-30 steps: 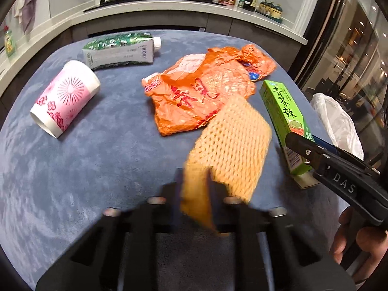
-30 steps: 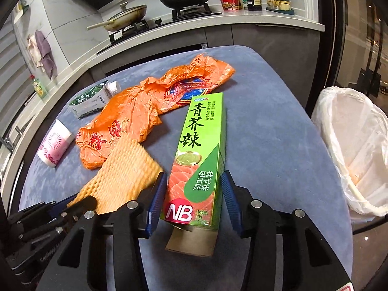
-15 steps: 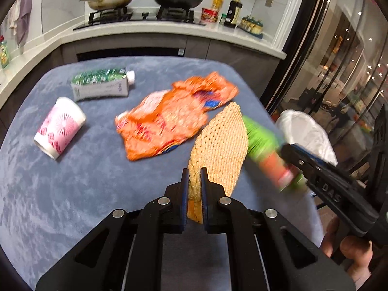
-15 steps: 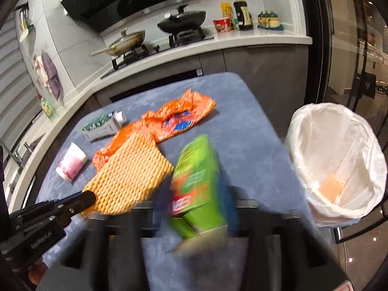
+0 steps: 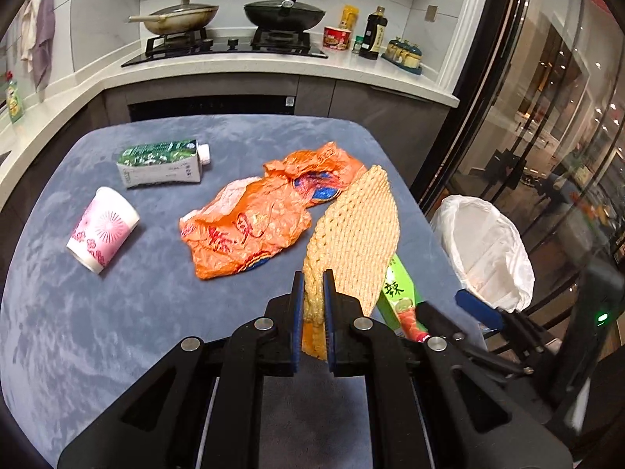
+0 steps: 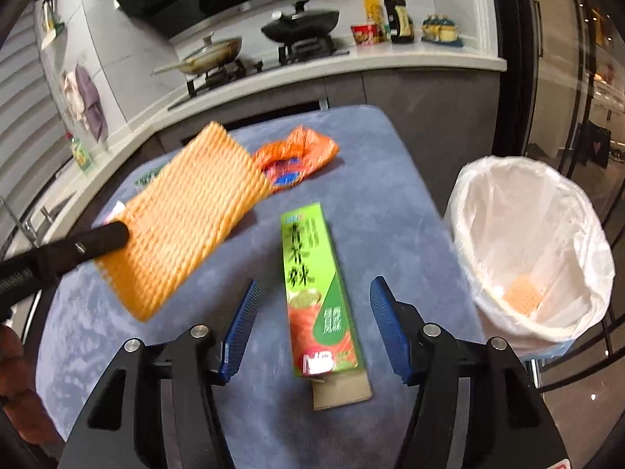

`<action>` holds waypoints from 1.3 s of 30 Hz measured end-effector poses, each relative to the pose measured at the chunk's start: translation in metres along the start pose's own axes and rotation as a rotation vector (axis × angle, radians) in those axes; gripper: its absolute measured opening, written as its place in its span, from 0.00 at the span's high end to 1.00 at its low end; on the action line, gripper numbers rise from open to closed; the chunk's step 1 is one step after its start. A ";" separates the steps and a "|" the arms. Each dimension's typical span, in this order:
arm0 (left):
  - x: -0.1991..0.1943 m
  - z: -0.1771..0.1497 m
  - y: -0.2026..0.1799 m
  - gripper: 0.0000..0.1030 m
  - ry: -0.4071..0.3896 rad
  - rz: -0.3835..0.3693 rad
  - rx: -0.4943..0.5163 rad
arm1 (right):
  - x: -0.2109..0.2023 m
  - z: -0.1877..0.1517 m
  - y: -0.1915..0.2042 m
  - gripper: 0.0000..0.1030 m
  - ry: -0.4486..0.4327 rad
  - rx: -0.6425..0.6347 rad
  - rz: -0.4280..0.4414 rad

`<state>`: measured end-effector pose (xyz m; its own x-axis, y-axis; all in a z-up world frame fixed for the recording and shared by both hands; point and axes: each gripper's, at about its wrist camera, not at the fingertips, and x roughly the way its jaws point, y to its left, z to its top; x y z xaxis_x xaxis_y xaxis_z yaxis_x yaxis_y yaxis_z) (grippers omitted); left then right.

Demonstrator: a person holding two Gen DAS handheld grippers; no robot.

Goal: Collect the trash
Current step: 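Carry the foam net and wasabi box over the bin and open both tools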

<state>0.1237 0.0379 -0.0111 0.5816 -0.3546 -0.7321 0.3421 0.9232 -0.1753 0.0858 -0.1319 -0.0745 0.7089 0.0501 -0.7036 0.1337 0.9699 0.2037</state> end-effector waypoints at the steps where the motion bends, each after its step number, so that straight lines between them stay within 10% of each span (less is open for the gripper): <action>1: 0.000 0.000 0.001 0.92 0.002 0.005 0.001 | 0.003 -0.002 -0.001 0.44 0.009 -0.002 -0.003; 13: 0.001 -0.002 0.000 0.92 0.016 0.026 0.002 | 0.035 -0.018 -0.006 0.60 0.094 -0.011 -0.015; 39: -0.005 0.036 -0.105 0.92 -0.077 -0.089 0.119 | -0.101 0.032 -0.107 0.60 -0.241 0.164 -0.097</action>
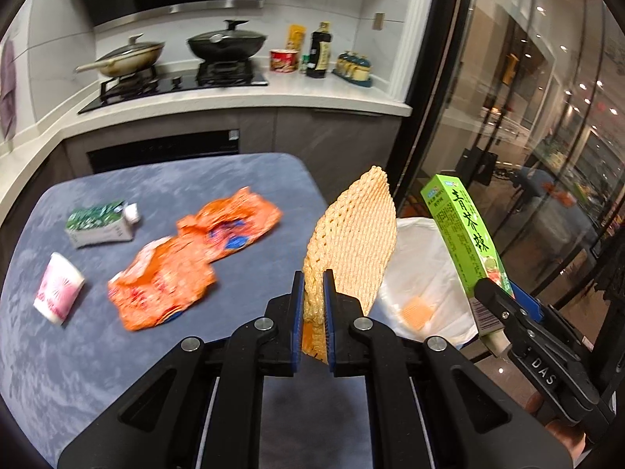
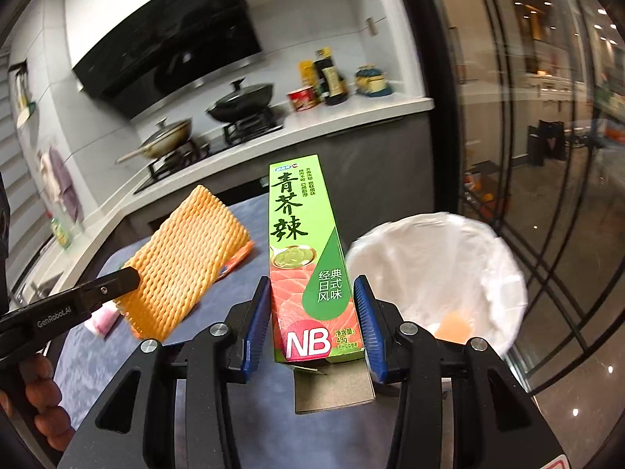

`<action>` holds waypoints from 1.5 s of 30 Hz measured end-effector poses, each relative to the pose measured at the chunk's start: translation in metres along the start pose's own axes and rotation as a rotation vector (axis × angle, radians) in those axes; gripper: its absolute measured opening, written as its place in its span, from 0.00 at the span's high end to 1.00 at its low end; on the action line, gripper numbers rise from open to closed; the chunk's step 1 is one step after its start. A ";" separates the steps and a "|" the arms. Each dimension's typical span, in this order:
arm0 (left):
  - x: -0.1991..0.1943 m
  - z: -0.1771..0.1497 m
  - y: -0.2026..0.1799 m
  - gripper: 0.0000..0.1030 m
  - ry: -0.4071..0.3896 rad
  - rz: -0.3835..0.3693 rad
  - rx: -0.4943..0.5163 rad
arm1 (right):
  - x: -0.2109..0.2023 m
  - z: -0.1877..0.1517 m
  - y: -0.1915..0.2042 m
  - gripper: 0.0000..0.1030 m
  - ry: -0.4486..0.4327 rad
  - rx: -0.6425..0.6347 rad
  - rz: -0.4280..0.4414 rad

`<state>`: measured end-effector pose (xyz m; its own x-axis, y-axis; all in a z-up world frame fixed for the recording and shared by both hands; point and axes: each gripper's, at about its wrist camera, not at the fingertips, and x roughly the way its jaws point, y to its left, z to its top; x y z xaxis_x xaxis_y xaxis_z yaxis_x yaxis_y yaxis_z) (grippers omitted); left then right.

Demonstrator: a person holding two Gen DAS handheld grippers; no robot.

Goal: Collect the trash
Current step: 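Carry the foam net and wasabi box over the bin and open both tools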

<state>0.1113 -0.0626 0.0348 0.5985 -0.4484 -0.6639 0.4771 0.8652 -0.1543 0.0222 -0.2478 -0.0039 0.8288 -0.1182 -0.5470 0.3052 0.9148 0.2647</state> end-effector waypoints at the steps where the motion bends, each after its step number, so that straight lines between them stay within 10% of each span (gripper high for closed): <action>1: 0.001 0.002 -0.006 0.92 -0.003 -0.005 0.007 | -0.004 0.002 -0.008 0.60 -0.008 0.010 -0.011; 21: 0.052 0.012 -0.118 0.92 0.038 -0.100 0.128 | -0.019 0.002 -0.111 0.60 -0.026 0.144 -0.139; 45: 0.097 0.011 -0.141 0.91 0.119 -0.074 0.148 | 0.015 0.008 -0.128 0.60 0.037 0.176 -0.146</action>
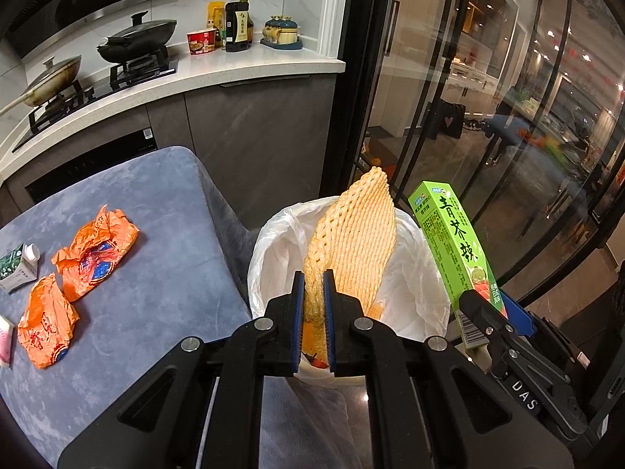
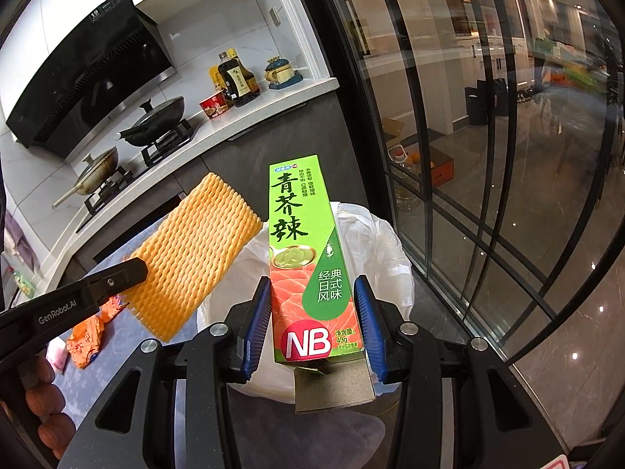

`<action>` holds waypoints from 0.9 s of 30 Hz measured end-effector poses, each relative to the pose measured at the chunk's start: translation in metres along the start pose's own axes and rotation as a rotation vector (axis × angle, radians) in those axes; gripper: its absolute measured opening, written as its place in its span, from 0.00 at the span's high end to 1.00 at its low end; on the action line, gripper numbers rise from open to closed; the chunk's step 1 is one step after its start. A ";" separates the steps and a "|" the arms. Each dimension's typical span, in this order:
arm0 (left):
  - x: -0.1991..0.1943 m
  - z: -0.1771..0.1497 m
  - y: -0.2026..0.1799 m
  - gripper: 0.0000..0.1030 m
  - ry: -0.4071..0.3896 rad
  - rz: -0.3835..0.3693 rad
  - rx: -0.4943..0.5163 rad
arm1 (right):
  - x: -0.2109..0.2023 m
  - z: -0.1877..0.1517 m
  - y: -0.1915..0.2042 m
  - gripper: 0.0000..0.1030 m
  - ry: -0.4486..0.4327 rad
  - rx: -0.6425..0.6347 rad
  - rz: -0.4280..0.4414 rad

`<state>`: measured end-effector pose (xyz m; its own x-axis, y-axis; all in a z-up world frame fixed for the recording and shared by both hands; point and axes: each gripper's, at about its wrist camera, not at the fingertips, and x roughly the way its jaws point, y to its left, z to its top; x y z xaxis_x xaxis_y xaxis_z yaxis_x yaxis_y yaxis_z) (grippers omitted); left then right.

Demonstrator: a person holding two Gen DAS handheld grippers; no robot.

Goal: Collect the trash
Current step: 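Carry the foam net and wasabi box over the bin and open both tools, then withdraw both tools from the bin back to the table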

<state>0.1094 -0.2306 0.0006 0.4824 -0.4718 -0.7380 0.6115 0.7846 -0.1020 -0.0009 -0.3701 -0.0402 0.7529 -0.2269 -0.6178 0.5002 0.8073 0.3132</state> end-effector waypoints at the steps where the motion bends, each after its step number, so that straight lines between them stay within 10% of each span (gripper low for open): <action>1: 0.000 0.000 0.000 0.91 0.001 0.002 0.000 | 0.001 0.000 0.000 0.60 0.000 0.000 -0.001; 7: 0.006 0.003 0.001 0.89 0.006 0.012 0.000 | 0.007 0.000 0.001 0.59 0.008 -0.005 -0.004; 11: 0.011 0.002 -0.001 0.64 0.005 0.041 0.006 | 0.017 0.001 0.002 0.58 0.015 -0.004 -0.007; 27: 0.006 -0.002 0.017 0.64 0.022 0.050 -0.047 | 0.008 0.001 0.010 0.55 -0.001 -0.017 0.001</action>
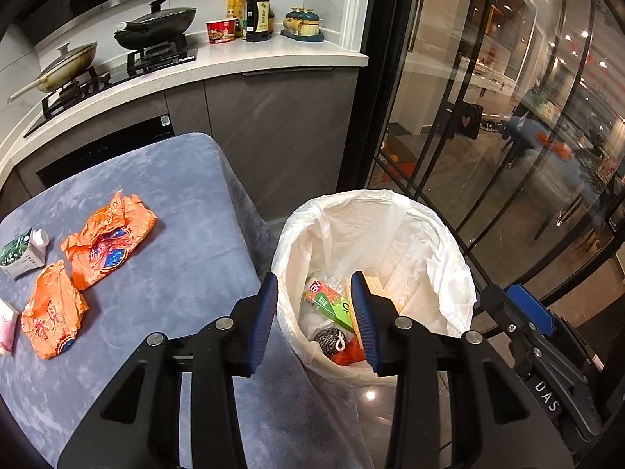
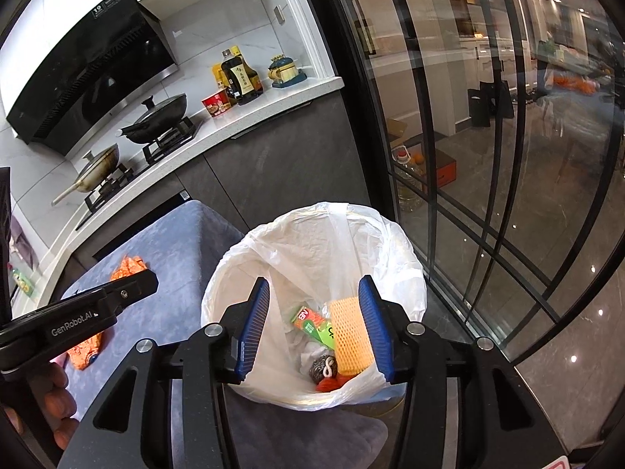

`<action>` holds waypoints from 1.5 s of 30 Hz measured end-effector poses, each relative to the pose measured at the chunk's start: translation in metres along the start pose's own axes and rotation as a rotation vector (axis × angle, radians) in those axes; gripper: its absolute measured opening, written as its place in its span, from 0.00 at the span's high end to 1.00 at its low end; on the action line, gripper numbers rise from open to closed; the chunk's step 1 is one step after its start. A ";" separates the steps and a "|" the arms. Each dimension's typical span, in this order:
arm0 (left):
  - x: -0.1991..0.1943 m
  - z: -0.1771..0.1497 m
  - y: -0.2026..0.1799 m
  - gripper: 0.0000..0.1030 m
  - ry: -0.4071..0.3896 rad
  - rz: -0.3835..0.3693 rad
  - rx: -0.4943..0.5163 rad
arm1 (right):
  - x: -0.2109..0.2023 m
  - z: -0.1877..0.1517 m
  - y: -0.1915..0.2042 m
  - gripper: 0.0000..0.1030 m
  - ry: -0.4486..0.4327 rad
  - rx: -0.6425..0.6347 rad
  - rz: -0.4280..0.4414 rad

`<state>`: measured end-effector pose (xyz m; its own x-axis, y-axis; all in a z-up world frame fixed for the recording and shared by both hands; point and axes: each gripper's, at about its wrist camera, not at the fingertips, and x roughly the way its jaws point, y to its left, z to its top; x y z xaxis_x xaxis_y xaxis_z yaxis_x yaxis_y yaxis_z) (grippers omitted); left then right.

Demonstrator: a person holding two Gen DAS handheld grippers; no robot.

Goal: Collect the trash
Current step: 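Withdraw both tools from the bin back to the table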

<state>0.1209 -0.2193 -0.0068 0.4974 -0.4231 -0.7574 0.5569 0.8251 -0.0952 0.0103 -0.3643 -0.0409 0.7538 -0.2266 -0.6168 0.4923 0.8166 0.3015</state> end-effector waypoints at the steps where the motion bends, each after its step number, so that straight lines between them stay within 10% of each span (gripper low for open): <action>1: -0.001 0.000 0.002 0.64 -0.002 0.002 -0.004 | -0.002 0.000 0.002 0.55 -0.003 -0.004 0.001; 45: -0.067 -0.070 0.266 0.35 -0.044 0.211 -0.414 | 0.023 -0.053 0.211 0.40 0.073 -0.276 0.187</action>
<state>0.1892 0.0543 -0.0264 0.6039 -0.2383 -0.7606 0.1328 0.9710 -0.1988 0.1081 -0.1692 -0.0299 0.7820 -0.0292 -0.6226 0.2047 0.9555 0.2123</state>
